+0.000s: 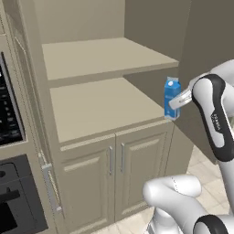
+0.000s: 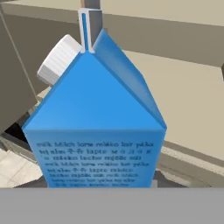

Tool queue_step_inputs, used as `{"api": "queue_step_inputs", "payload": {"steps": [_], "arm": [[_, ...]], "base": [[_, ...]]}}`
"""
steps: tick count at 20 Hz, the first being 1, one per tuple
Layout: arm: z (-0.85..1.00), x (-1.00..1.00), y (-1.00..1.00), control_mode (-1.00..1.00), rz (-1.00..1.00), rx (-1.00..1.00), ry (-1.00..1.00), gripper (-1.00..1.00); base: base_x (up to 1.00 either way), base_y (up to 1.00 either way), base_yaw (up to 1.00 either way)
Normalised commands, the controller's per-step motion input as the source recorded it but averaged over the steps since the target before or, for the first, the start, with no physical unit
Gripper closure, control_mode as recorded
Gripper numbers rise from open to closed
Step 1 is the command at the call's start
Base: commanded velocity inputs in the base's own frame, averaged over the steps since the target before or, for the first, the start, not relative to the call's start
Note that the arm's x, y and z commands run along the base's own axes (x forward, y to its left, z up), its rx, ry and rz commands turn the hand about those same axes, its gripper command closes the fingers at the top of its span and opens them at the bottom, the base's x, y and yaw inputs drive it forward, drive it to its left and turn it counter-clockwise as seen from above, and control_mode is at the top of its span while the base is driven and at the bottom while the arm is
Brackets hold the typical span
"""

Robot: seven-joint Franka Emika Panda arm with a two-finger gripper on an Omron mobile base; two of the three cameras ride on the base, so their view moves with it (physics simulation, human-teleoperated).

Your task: Pick the milk from the counter and place it in the open cabinet.

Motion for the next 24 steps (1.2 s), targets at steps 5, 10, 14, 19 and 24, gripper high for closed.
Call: {"api": "queue_step_inputs", "payload": {"steps": [5,10,14,19,24], "arm": [[0.0,0.0,0.0,1.0,0.0,0.0,0.0,1.0],[0.0,0.0,0.0,1.0,0.0,0.0,0.0,1.0],[0.0,0.0,0.0,1.0,0.0,0.0,0.0,1.0],[0.0,0.0,0.0,1.0,0.0,0.0,0.0,1.0],[0.0,0.0,0.0,1.0,0.0,0.0,0.0,1.0]], "base": [[0.52,0.32,-0.12],[0.17,0.4,-0.01],[0.05,0.39,0.0],[0.03,0.36,0.0],[0.0,0.03,0.0]]}}
